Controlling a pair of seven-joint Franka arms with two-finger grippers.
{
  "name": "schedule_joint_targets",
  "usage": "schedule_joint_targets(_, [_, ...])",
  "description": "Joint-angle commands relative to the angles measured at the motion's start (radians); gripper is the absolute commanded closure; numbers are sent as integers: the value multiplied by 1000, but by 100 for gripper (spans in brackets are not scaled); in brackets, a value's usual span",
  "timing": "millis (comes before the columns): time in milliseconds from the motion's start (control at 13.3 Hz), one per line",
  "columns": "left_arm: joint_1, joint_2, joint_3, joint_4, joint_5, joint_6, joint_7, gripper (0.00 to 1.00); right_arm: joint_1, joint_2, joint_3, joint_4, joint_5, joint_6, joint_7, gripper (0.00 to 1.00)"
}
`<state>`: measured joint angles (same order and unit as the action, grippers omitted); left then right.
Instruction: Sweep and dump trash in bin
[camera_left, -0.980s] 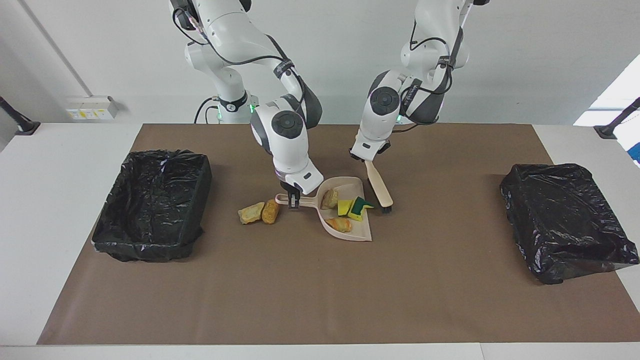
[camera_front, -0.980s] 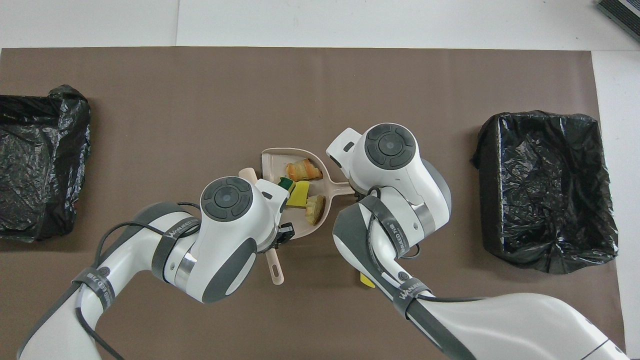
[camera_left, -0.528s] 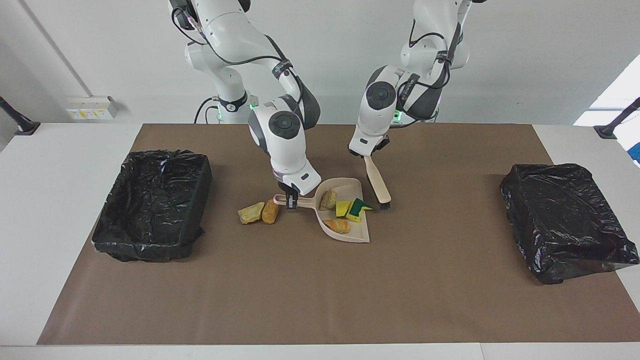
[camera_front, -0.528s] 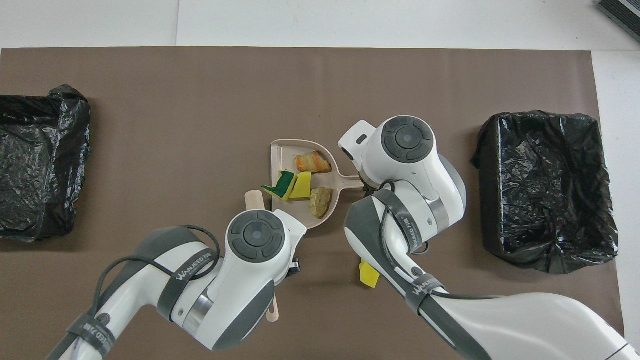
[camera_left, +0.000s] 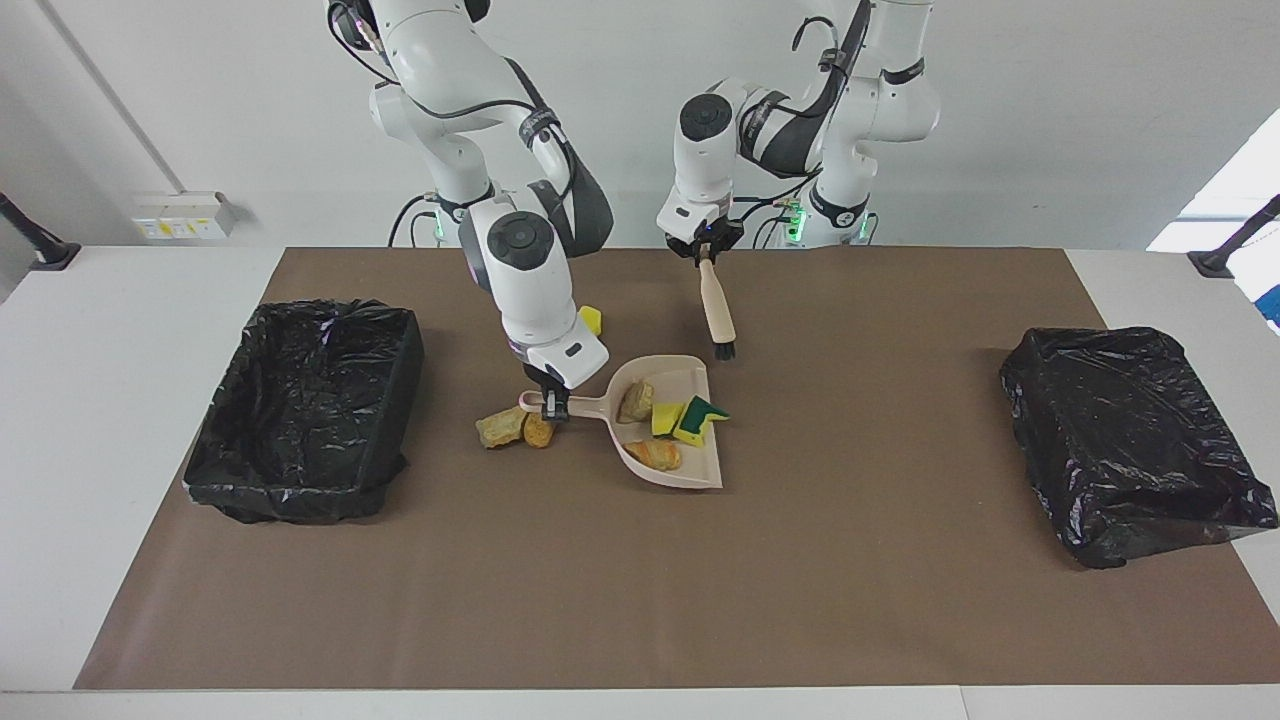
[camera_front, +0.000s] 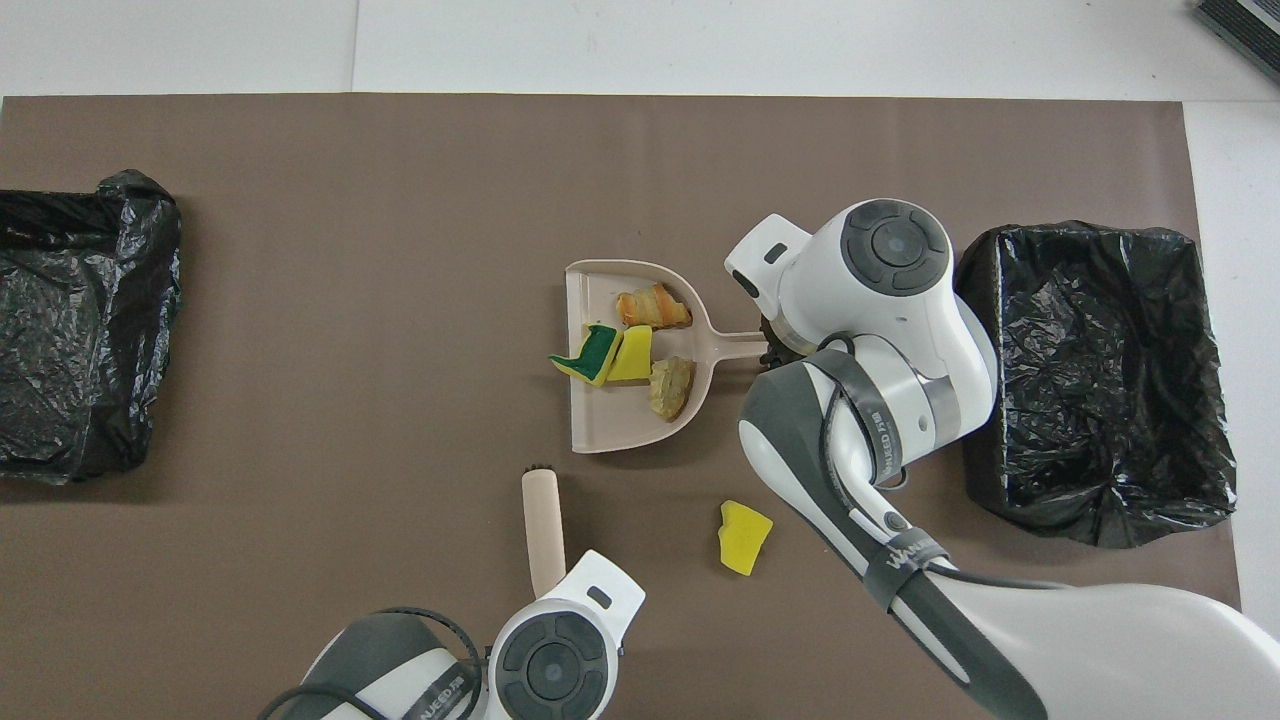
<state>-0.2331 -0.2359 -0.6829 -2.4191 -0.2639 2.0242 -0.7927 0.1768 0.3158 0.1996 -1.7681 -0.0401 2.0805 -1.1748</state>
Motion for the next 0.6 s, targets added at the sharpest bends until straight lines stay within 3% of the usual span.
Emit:
schedule_joint_targets(0, [-54,-60,3,-72,-90,28,33,100,-54,-30,9,36,69,-71,-78,100])
schedule_joint_targets(528, [-115,-118,-3,-164,-248,136,177,100,-213,-38,9,174,85,-240,-138,100])
